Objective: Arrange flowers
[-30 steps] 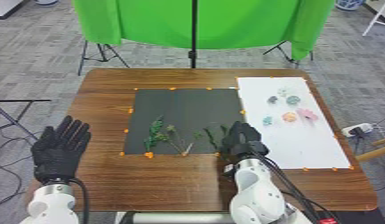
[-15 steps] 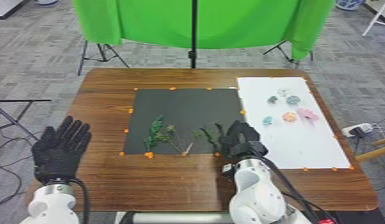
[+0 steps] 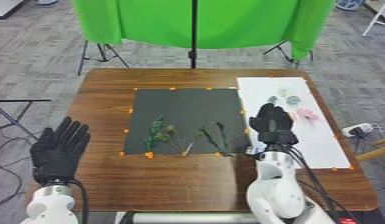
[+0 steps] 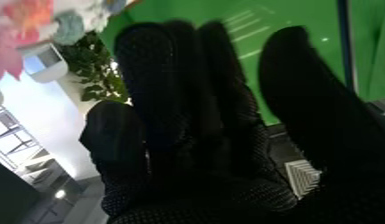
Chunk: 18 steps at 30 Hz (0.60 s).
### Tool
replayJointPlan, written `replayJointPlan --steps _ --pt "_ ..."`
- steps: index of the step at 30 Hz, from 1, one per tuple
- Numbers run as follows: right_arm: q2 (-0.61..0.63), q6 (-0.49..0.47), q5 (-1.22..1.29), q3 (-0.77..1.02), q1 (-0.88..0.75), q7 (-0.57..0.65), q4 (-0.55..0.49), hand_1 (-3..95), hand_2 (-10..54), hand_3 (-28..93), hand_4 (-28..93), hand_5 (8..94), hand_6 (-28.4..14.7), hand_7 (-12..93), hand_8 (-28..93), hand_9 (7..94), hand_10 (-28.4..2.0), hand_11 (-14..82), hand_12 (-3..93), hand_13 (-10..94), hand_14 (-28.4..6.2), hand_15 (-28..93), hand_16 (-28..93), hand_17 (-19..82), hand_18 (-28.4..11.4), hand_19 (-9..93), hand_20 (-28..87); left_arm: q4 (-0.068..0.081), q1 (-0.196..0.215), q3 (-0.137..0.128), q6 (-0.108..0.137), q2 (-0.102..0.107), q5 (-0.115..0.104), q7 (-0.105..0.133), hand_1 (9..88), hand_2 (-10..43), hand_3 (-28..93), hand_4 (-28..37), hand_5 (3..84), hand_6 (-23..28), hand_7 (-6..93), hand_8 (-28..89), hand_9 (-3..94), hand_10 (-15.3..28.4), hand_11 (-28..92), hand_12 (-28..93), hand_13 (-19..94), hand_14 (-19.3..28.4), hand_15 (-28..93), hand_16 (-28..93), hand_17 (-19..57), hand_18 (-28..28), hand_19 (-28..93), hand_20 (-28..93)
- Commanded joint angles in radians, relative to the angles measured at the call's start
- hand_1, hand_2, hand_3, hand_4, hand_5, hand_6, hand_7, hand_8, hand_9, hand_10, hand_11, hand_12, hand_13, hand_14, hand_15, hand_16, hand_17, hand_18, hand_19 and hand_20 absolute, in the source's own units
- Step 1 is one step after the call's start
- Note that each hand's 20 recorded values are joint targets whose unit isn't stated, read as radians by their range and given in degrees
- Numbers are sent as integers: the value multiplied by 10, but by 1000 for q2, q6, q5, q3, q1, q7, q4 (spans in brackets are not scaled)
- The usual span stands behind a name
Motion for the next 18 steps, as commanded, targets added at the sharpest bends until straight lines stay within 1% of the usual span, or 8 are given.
replayJointPlan --steps 1,3,5,8,11,15,17,18 --pt "74 -66 15 44 -6 1 53 496 -95 842 -282 615 -37 221 -155 582 -163 164 149 648 -110 542 317 416 -246 932 459 6 11 4 -3 -11 -14 2 263 102 808 -283 481 114 96 -91 401 163 205 87 303 167 323 -67 -56 146 353 121" --pt "72 -99 37 49 -5 -18 64 507 -95 843 -282 599 -28 213 -156 563 -159 157 147 635 -108 526 312 411 -250 932 450 5 15 4 1 -11 -9 0 262 102 808 -283 482 114 96 -91 402 163 205 87 303 167 323 -67 -56 146 353 121" --pt "72 -116 43 43 5 -27 85 496 -95 856 -282 587 -23 206 -155 550 -157 148 143 626 -114 506 290 404 -251 932 431 5 14 5 0 -10 -14 2 262 103 808 -283 482 114 97 -91 402 163 205 87 303 167 323 -68 -55 146 353 120" --pt "71 -149 46 32 32 -25 125 474 -95 888 -283 558 -19 185 -148 528 -154 130 139 616 -126 510 204 398 -252 932 393 6 10 10 7 -10 -8 7 263 103 807 -283 482 114 98 -91 402 162 205 87 303 167 323 -68 -56 146 353 120" --pt "71 -128 50 23 57 -23 157 471 -95 900 -283 541 -19 181 -146 477 -154 110 132 584 -131 492 168 389 -252 928 373 6 9 17 5 -9 4 6 263 103 808 -283 483 114 98 -91 402 163 206 88 303 167 323 -68 -56 146 353 120" --pt "61 -106 47 6 90 -44 182 470 -95 905 -283 521 -21 191 -150 428 -156 101 123 559 -133 494 152 387 -251 931 353 2 15 18 14 -8 -4 15 264 104 808 -283 484 114 99 -92 401 162 206 88 302 166 323 -68 -55 146 354 120" --pt "60 -141 47 -3 103 -38 187 468 -95 907 -283 513 -22 194 -153 425 -155 102 121 558 -132 495 146 386 -251 932 350 2 16 20 14 -8 -8 17 264 104 808 -283 484 114 99 -92 401 161 206 88 303 166 322 -68 -55 146 353 120" --pt "58 -184 39 -4 111 -30 188 468 -95 908 -283 512 -22 195 -154 426 -154 103 120 559 -131 494 145 386 -250 932 348 4 14 21 12 -9 -5 14 264 103 809 -283 484 114 100 -92 401 161 206 88 303 166 322 -68 -55 146 353 120"
